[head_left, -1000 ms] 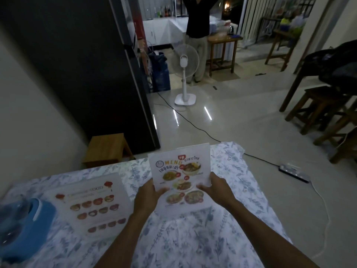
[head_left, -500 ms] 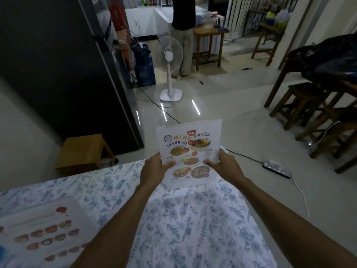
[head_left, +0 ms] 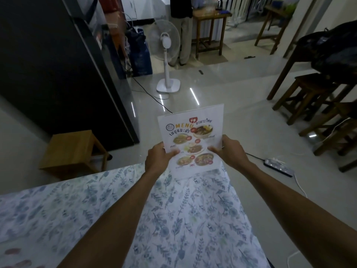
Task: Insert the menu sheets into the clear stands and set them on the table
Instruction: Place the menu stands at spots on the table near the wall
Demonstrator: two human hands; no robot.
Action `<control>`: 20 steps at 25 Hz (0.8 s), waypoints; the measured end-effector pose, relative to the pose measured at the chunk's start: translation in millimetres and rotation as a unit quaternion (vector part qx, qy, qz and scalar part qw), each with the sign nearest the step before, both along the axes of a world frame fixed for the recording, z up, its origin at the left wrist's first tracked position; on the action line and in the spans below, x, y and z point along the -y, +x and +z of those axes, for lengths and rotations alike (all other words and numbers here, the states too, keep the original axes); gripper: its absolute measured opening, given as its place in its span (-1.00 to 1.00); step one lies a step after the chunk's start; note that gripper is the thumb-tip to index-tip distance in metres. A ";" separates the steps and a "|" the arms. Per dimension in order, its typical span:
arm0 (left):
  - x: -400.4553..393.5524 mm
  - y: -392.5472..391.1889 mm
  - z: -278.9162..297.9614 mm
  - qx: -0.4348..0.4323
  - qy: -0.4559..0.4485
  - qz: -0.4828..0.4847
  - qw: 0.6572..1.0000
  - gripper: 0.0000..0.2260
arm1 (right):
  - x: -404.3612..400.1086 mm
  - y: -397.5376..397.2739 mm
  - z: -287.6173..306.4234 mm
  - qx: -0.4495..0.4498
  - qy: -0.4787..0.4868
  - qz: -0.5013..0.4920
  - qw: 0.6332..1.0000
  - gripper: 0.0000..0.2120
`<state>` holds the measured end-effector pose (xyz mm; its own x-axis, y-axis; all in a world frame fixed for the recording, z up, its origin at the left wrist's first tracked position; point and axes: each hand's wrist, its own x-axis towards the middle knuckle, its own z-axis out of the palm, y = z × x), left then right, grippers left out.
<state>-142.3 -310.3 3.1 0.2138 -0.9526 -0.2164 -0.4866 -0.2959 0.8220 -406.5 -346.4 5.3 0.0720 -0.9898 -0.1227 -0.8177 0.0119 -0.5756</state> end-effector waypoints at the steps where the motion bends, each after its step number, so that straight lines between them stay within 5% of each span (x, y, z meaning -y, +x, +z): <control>1: 4.3 0.4 -3.7 0.007 0.005 0.004 1.000 -0.57 | 6.7 0.4 -5.1 -0.005 0.002 0.003 1.000 -0.33; 15: 20.1 -2.1 -32.7 0.021 0.016 0.014 1.000 -0.53 | 24.4 9.7 -34.3 0.048 0.035 -0.027 0.998 -0.47; 20: 10.8 -5.6 -18.2 0.047 0.024 0.010 0.999 -0.44 | 7.6 9.4 -29.6 0.029 0.050 -0.057 0.997 -0.28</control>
